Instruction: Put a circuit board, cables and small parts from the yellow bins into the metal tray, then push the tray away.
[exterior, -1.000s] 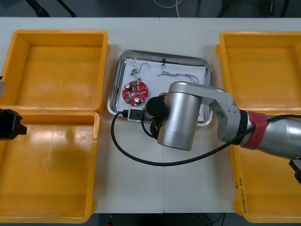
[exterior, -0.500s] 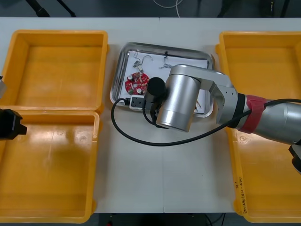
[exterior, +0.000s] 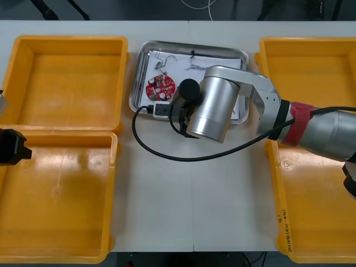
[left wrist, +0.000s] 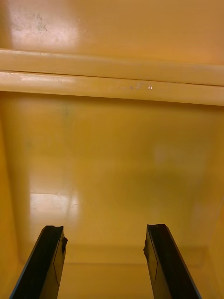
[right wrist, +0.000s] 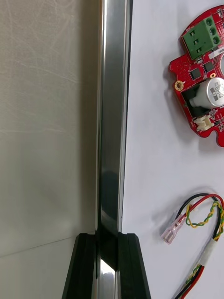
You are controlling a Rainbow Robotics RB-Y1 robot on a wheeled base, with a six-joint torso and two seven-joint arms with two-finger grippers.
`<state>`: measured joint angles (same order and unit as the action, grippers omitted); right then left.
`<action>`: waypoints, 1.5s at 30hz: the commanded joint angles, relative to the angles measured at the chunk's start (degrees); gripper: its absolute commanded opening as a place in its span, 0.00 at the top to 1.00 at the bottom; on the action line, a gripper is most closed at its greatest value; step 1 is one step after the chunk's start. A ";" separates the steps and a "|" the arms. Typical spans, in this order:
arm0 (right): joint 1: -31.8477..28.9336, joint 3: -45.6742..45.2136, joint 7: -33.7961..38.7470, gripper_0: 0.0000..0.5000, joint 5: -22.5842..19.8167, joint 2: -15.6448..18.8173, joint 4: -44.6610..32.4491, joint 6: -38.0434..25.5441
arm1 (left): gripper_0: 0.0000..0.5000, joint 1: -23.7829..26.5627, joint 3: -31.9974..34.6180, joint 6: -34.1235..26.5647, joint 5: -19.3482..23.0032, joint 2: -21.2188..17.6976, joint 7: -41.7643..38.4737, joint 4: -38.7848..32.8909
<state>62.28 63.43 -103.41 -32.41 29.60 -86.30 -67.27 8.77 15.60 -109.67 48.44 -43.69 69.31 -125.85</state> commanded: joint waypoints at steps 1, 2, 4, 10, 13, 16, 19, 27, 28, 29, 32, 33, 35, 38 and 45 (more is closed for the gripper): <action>1.62 -0.15 -3.38 1.00 -0.02 -0.78 0.78 0.65 | 0.00 -0.95 0.58 -0.33 0.42 -2.45 4.87 -1.86; 1.62 -0.15 -3.64 1.00 0.33 -0.78 0.87 0.91 | 0.00 -0.95 0.58 -0.33 0.42 -2.45 4.87 -1.86; 1.62 -0.15 -4.00 1.00 0.60 -0.78 1.40 1.53 | 0.00 -0.95 0.58 -0.33 0.42 -2.45 4.87 -1.86; 2.15 -0.15 -5.75 1.00 0.60 -0.78 4.56 5.22 | 0.00 -0.95 0.58 -0.33 0.42 -2.45 4.87 -1.86; 2.68 -0.15 -6.46 1.00 0.51 -0.86 6.06 6.72 | 0.00 -0.95 0.58 -0.33 0.42 -2.45 4.87 -1.86; 3.20 -0.15 -7.07 1.00 0.51 -1.13 7.99 8.03 | 0.00 -0.95 0.58 -0.33 0.42 -2.45 4.87 -1.86; 3.64 -0.15 -7.42 1.00 0.51 -1.13 9.22 9.26 | 0.00 -0.95 0.58 -0.33 0.42 -2.45 4.87 -1.86; 5.14 -0.15 -8.74 1.00 -2.21 -1.13 13.09 11.81 | 0.00 -0.95 0.58 -0.33 0.42 -2.45 4.87 -1.86; 5.40 -0.15 -9.01 1.00 -2.57 -1.13 13.61 12.16 | 0.00 -0.95 0.58 -0.33 0.42 -2.45 4.87 -1.86; 5.49 -0.15 -9.18 1.00 -2.65 -1.13 13.79 12.34 | 0.00 -0.95 0.58 -0.33 0.42 -2.45 4.87 -1.86; 5.75 -0.15 -9.71 1.00 -2.57 -1.13 14.76 13.04 | 0.00 -0.95 0.58 -0.33 0.42 -2.45 4.87 -1.86; 5.93 -0.15 -9.89 1.00 -2.57 -1.21 15.20 13.22 | 0.00 -0.95 0.58 -0.33 0.42 -2.45 4.87 -1.86; 6.10 -0.15 -10.15 1.00 -2.65 -1.21 15.64 13.66 | 0.00 -0.95 0.58 -0.33 0.42 -2.45 4.87 -1.86; 6.37 -0.15 -10.50 1.00 -3.27 -1.48 16.51 14.19 | 0.00 -0.95 0.58 -0.33 0.42 -2.45 4.87 -1.86; 6.89 -0.24 -11.55 1.00 -5.55 -1.48 17.75 14.71 | 0.00 -0.95 0.58 -0.33 0.42 -2.45 4.87 -1.86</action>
<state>68.09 63.43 -111.99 -37.36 28.92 -69.62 -52.73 8.77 15.60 -109.67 48.45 -43.69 69.31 -125.85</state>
